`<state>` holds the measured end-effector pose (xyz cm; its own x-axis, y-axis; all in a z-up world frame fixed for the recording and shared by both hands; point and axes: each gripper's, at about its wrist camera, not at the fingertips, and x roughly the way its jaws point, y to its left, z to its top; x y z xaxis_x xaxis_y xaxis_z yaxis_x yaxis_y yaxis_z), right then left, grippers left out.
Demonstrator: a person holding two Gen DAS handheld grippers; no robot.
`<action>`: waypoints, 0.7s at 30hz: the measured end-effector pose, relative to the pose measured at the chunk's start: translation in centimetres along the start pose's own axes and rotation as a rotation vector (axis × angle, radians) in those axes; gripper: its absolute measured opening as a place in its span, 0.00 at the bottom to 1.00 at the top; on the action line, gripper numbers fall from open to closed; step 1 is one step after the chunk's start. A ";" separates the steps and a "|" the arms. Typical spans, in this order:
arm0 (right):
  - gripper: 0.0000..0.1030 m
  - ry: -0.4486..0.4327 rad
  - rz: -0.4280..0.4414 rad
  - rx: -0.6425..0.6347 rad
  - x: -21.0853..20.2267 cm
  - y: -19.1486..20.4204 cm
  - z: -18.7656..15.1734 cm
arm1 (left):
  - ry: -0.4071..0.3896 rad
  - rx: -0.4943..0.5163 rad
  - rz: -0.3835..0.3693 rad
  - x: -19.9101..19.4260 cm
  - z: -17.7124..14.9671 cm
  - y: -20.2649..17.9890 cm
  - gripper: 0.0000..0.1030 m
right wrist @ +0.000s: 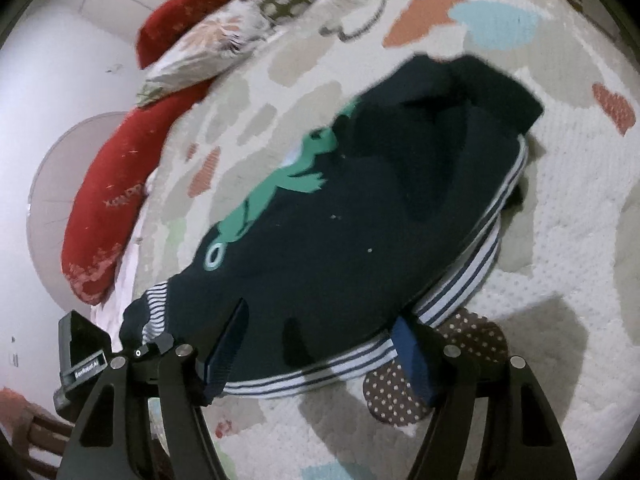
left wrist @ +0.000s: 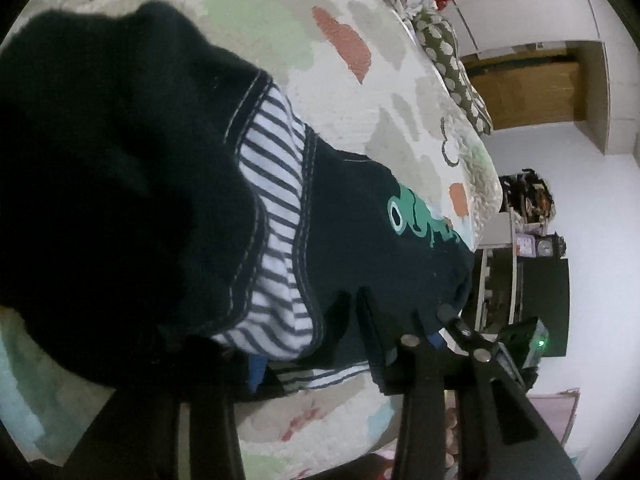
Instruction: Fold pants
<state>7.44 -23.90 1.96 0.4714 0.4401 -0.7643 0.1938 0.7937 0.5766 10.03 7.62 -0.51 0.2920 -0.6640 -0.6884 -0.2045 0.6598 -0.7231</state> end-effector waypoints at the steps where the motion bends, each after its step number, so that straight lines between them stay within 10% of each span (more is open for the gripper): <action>1: 0.59 -0.001 -0.010 0.006 0.3 -0.1 0.2 | -0.011 0.009 -0.001 -0.3 -0.2 0.0 0.18; 3: 0.17 -0.016 -0.034 0.005 0.3 -0.3 0.5 | -0.041 0.037 -0.014 -1.4 -0.5 -0.5 0.08; 5: 0.10 -0.040 -0.016 0.004 -0.3 -0.6 0.8 | -0.074 0.052 -0.026 -2.5 -0.5 -1.1 0.08; 21: 0.05 -0.114 -0.168 -0.303 2.7 9.9 12.0 | -0.169 0.123 0.180 -0.5 13.6 -4.7 0.08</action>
<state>20.95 -19.88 9.05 0.5511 0.2571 -0.7939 0.0213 0.9467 0.3214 23.57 9.68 4.03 0.4147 -0.4711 -0.7785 -0.1551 0.8064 -0.5706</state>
